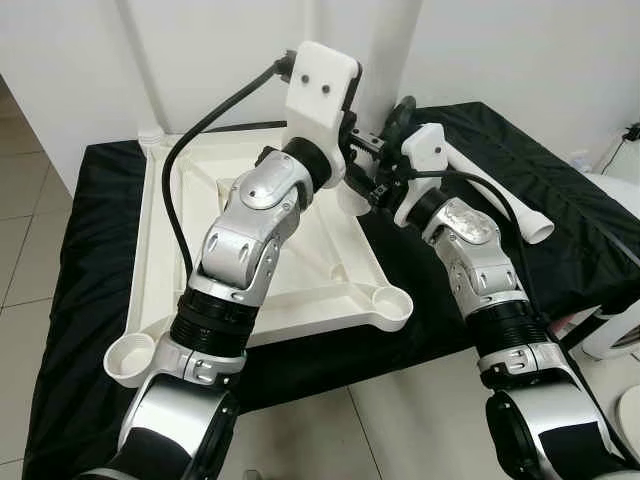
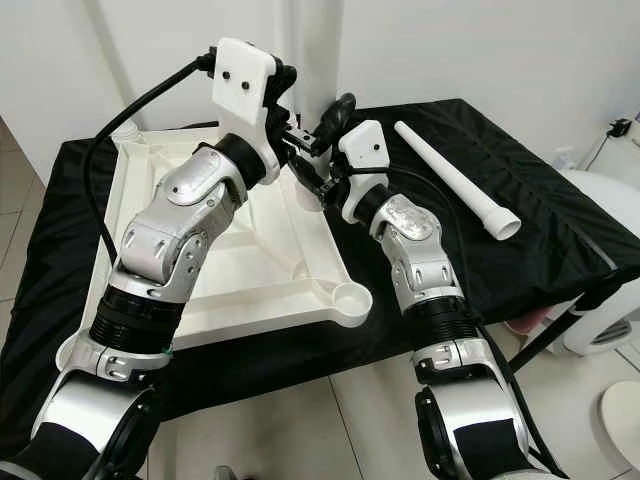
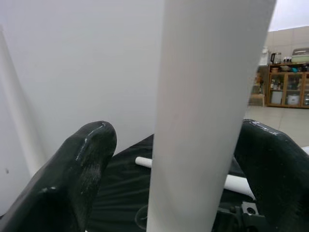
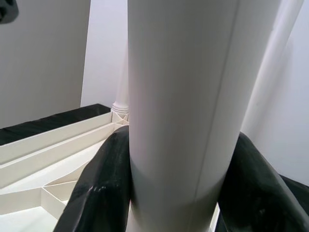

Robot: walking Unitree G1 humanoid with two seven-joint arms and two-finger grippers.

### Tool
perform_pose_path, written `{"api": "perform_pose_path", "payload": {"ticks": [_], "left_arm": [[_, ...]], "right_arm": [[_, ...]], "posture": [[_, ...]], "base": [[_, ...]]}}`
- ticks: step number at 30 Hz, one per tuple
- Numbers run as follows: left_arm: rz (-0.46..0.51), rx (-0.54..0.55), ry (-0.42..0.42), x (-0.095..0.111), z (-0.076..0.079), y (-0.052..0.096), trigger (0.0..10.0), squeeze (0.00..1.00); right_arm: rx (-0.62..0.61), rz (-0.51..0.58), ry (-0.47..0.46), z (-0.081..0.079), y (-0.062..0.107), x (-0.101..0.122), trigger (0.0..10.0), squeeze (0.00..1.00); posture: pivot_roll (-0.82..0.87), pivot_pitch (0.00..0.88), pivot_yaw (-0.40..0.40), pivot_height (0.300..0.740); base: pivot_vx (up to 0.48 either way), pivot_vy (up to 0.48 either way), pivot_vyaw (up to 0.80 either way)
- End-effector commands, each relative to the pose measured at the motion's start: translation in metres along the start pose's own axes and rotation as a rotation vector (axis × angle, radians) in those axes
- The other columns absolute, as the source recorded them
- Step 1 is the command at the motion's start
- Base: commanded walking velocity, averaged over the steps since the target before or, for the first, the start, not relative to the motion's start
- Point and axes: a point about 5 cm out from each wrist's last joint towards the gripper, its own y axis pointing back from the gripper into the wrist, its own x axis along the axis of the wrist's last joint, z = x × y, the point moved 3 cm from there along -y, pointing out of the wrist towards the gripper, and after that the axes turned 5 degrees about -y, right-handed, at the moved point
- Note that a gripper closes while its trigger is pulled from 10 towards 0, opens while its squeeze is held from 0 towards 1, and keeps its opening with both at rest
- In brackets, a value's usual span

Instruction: Building children table

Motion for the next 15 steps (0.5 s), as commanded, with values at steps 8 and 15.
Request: {"api": "perform_pose_path", "payload": {"ticks": [8, 15], "left_arm": [[0.027, -0.106, 0.05, 0.0091, 0.0089, 0.0045, 10.0, 0.94], [0.046, -0.172, 0.088, 0.0138, 0.0147, 0.0095, 10.0, 0.0]], "right_arm": [[-0.03, 0.043, 0.007, 0.0056, -0.0011, 0.0075, 10.0, 0.0], [-0.047, 0.05, 0.008, 0.0093, 0.0003, 0.0086, 10.0, 0.0]], "posture": [[-0.02, 0.043, -0.004, 0.74], [-0.02, 0.044, -0.003, 0.74]], "base": [[0.0, 0.0, 0.0], [0.0, 0.0, 0.0]]}}
